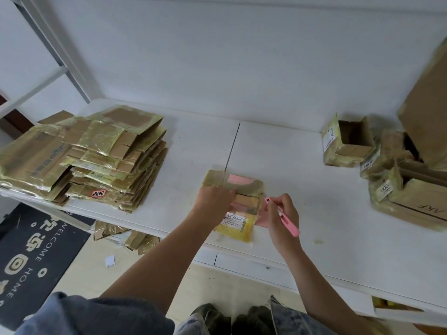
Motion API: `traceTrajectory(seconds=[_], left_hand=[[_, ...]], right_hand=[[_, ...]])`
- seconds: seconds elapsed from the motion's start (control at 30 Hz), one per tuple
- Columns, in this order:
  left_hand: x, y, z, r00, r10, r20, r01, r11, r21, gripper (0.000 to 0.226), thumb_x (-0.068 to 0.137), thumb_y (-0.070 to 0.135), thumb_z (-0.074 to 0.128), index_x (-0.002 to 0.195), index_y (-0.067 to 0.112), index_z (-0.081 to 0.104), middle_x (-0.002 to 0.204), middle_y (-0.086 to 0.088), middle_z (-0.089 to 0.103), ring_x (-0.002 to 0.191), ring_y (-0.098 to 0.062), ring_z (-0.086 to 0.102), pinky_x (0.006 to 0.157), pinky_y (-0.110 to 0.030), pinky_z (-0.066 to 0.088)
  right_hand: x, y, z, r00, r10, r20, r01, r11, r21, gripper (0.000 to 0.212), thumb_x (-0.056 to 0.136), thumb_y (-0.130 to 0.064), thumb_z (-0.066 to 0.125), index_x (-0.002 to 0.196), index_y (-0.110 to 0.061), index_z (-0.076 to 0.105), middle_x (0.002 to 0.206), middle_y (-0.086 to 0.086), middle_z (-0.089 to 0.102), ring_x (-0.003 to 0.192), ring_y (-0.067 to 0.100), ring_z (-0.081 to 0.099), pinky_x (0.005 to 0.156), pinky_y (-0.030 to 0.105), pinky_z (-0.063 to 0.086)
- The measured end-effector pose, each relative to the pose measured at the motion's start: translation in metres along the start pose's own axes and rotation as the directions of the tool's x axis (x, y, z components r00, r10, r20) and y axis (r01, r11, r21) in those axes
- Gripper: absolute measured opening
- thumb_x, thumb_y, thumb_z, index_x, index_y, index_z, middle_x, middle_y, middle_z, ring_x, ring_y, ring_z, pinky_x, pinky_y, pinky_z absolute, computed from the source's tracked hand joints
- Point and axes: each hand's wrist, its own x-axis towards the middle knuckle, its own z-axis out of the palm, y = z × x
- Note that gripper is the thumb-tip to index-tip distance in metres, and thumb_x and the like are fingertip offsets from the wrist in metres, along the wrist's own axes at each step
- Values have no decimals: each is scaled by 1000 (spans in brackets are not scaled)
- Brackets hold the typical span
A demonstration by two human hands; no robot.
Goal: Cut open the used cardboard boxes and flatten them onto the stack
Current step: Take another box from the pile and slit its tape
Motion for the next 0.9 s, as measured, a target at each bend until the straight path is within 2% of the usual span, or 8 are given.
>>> traceTrajectory(seconds=[0.07,0.17,0.3,0.43,0.53,0.63,0.8,0.9], left_hand=[[-1,0,0,1000,5,-1,-5,1000,15,42,93,36,64,132,32,50,95,6,67,91,-17,67,63,-25,42],[-1,0,0,1000,4,2,-4,1000,15,41,92,36,65,130,31,52,95,6,68,91,-16,67,61,-24,40],[-4,2,-1,1000,-3,21,2,998,57,47,90,33,68,132,30,49,96,6,67,91,-15,67,60,-24,39],[-8,6,0,1000,2,8,-3,1000,32,48,95,31,60,139,24,42,105,0,66,94,-19,64,61,-27,40],[-12,14,5,997,1,81,-8,996,85,67,97,27,55,153,18,20,140,-23,49,124,-30,53,90,-35,44],[-18,19,6,993,0,118,-18,989,146,73,95,12,52,155,14,11,150,-32,32,137,-33,41,107,-38,34],[-24,-2,3,998,66,22,-66,998,24,64,90,5,52,147,26,32,146,-14,44,123,-27,55,111,-35,34],[-33,-31,-1,997,-40,71,59,957,-283,67,85,2,48,138,43,47,155,4,32,142,-15,33,122,-40,10]], right_hand=[[-8,-2,0,1000,-23,2,23,1000,1,17,93,-29,50,81,-18,48,84,3,63,78,17,58,64,19,41],[-16,-5,-4,998,-58,11,59,998,-33,16,94,-23,50,80,-28,44,76,-4,56,72,16,52,63,24,37],[-29,-6,-7,995,-90,44,96,986,-137,32,94,1,55,77,-24,43,71,-10,56,72,24,55,61,32,39],[-26,-11,-22,982,-82,170,105,986,-132,26,95,-4,57,76,-20,50,73,-5,65,79,22,61,68,33,46],[-3,-15,-31,996,-68,64,71,997,-43,18,96,-6,58,79,-6,52,75,5,67,74,23,64,63,30,48],[28,-21,-21,998,-57,28,59,995,-77,9,99,-13,55,92,-8,51,88,7,67,79,10,64,65,24,48],[53,-27,6,989,-60,136,79,987,-143,11,101,-13,49,98,-3,49,88,11,62,78,25,59,66,32,44],[29,-19,16,983,-168,75,181,959,-217,10,99,-5,50,91,0,49,75,14,58,67,29,55,62,38,43]])
